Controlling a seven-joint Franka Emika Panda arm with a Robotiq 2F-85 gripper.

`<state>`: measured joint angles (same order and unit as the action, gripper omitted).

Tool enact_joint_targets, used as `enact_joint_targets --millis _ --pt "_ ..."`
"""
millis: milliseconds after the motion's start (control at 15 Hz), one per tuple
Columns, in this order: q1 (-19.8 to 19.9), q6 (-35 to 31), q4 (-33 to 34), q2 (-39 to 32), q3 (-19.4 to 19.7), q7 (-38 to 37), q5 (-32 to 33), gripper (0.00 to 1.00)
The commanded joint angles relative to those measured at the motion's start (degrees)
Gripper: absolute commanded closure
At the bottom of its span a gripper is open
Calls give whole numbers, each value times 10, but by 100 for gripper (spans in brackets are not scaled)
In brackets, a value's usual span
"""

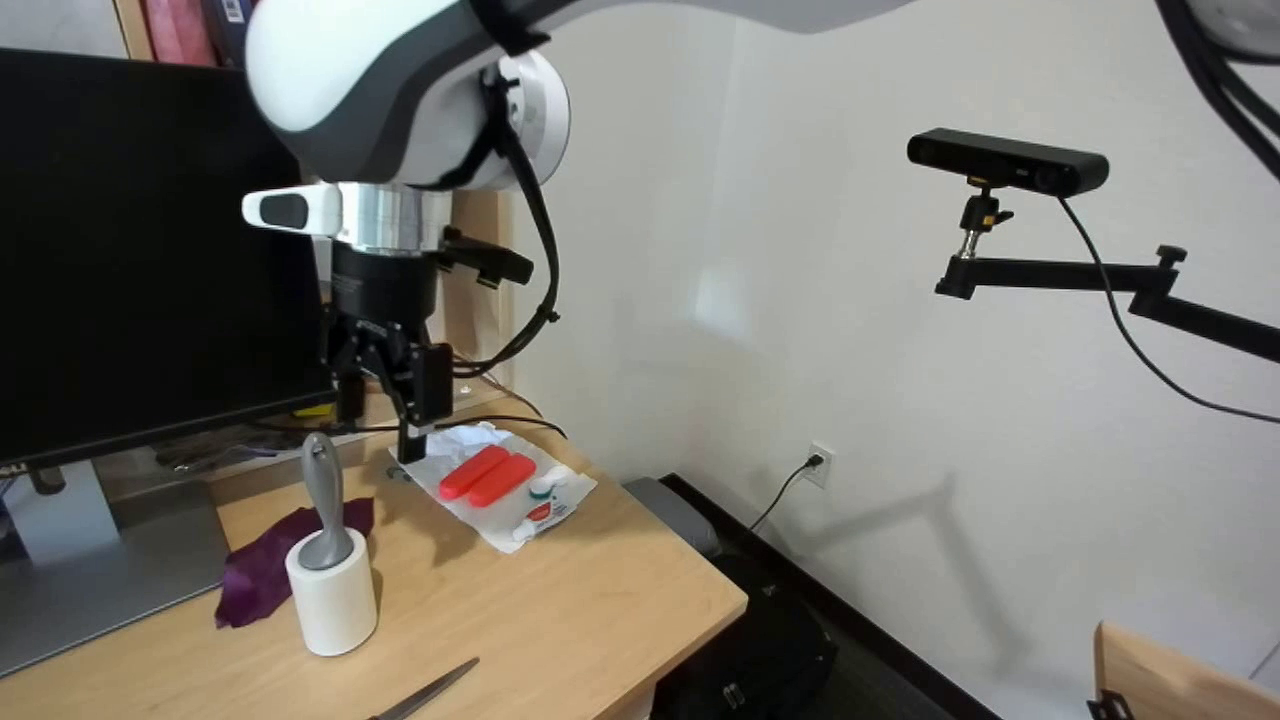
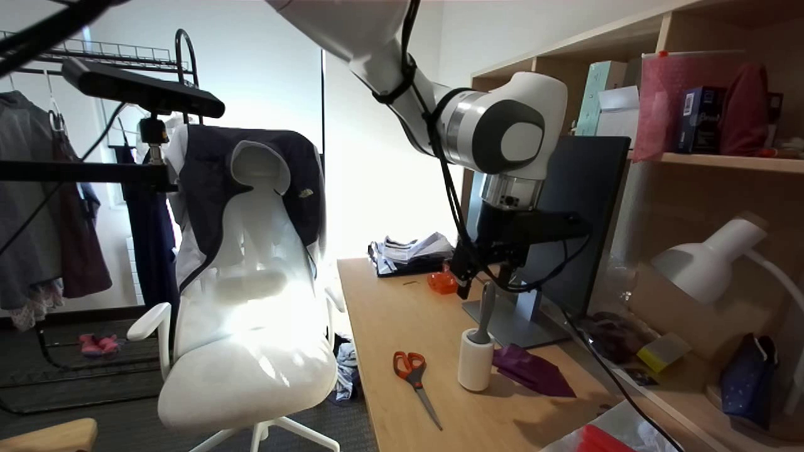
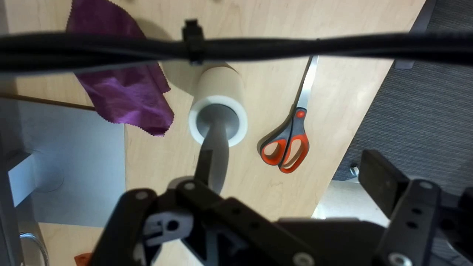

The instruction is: Move the lint roller away from you

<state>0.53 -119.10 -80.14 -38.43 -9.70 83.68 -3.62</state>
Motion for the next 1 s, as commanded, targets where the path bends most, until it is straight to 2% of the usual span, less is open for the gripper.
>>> enact_joint_targets --millis 0,467,533,600,933 --pt "-6 1 81 -53 -6 13 2 0" --pt "-19 8 198 -153 -13 10 -3 0" --pt "-19 7 207 -162 -13 5 -4 25" --pt "-19 9 216 -170 -14 6 -4 26" --pt "-20 5 244 -193 -13 5 0 61"
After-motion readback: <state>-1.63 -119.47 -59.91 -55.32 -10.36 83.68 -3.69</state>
